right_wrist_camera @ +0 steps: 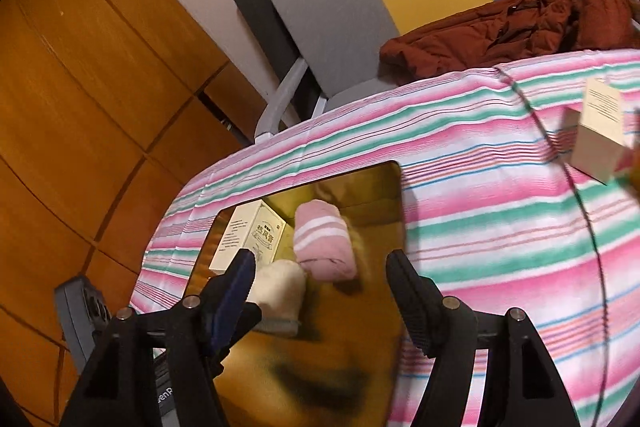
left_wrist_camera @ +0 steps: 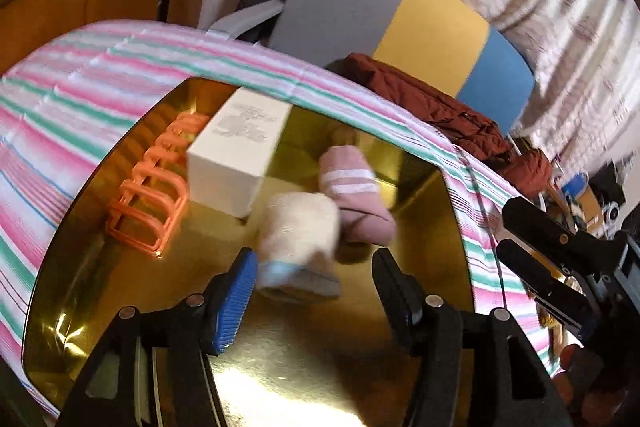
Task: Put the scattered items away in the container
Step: 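Carry both socks into the gold tray and open both tools, then move the right tool back to the pile and grasp the cracker pack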
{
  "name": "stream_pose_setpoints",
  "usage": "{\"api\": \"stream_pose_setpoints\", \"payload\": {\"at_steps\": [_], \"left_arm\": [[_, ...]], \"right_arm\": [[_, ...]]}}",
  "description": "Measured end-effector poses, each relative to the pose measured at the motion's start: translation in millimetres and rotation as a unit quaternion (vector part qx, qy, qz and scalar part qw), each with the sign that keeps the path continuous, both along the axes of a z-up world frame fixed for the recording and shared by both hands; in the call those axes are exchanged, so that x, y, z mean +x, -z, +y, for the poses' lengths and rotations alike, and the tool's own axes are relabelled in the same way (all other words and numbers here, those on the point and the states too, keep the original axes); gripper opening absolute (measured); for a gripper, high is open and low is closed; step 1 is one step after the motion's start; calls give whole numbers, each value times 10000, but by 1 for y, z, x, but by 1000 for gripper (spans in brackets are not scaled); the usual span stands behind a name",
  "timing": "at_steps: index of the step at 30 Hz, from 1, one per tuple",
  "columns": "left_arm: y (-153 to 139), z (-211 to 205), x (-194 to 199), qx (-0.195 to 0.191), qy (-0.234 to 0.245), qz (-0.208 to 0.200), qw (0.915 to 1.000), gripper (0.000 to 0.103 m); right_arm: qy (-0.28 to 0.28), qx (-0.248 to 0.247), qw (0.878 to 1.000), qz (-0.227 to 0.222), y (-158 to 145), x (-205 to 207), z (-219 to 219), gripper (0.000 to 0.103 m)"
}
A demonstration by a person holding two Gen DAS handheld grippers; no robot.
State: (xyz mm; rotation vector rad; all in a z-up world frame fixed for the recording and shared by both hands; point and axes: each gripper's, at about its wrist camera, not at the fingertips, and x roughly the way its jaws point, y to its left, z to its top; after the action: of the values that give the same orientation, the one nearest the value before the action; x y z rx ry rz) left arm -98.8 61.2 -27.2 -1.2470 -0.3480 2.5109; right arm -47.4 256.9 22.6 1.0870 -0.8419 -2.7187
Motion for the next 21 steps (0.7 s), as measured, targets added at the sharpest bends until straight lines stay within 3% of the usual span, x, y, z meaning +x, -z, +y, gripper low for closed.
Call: {"api": "stream_pose_setpoints", "payload": {"at_steps": [7,21], "left_arm": [[-18,39,29,7,649,458,9968,60],[-32,108,83,83,1644,717,9838,60]], "right_arm": [[374,57,9993,0,5,41,31,70],[1254,173,9916,-254,34,120,106,70]]}}
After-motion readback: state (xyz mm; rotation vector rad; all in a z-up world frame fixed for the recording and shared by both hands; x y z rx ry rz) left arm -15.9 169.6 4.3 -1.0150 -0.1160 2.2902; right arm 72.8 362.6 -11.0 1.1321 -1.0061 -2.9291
